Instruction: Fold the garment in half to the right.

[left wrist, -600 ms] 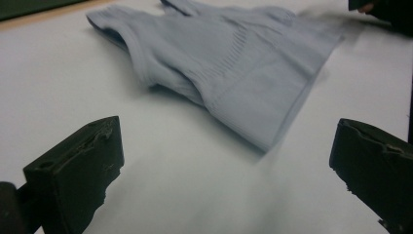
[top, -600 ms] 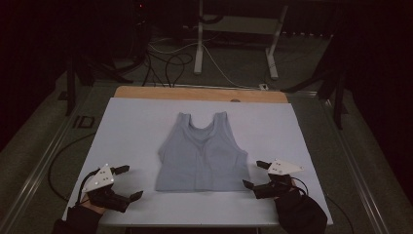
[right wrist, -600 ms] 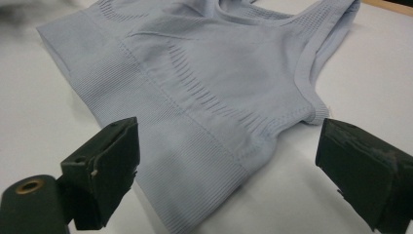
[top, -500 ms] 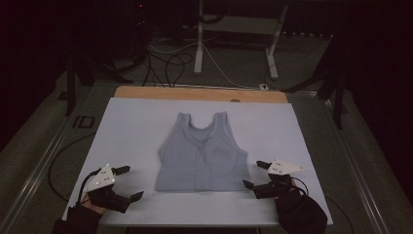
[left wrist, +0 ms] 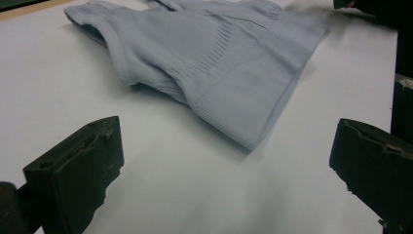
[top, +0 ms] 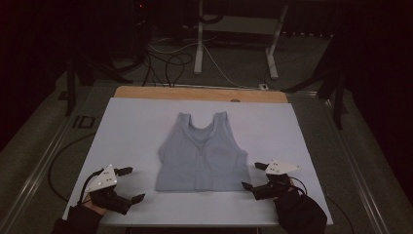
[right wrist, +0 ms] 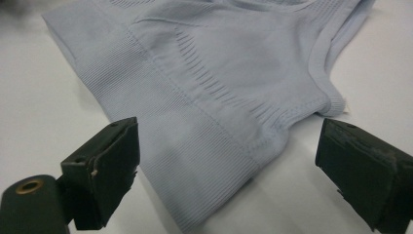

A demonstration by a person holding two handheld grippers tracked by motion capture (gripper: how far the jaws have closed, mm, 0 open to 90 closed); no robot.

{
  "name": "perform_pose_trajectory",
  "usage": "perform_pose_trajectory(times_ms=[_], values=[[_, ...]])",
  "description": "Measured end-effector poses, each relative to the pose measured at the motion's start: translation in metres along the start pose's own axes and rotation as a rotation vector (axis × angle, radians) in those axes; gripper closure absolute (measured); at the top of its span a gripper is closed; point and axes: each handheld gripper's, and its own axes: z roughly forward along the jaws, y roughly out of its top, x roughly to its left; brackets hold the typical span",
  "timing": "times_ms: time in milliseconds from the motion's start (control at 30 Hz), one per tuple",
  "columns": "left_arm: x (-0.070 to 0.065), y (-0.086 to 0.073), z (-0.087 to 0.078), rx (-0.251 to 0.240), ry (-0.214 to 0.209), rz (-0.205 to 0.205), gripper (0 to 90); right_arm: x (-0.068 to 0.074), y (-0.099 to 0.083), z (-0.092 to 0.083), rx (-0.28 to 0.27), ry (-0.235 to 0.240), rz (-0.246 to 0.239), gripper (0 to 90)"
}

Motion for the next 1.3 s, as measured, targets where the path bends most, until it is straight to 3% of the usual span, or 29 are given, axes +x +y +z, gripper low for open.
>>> perform_pose_trajectory(times_ms=[500, 867, 1067, 1100, 1300], values=[[-0.005, 0.009, 0.006, 0.005, -0.044, 0.016, 0.3, 0.009, 0.013, -0.001, -0.011, 0.004, -0.004, 9.1], [-0.005, 0.029, 0.002, -0.009, -0.054, 0.028, 0.3, 0.014, 0.041, -0.004, -0.026, 0.005, -0.047, 9.1], [-0.005, 0.037, 0.003, -0.008, -0.067, 0.043, 0.3, 0.01, 0.057, 0.0, -0.033, 0.005, -0.051, 9.1], [-0.005, 0.04, 0.005, 0.0, -0.073, 0.044, 0.3, 0.005, 0.07, 0.002, -0.038, -0.011, -0.058, 9.2], [-0.005, 0.047, 0.006, 0.008, -0.08, 0.057, 0.3, 0.0, 0.09, 0.01, -0.056, -0.007, -0.076, 9.2]])
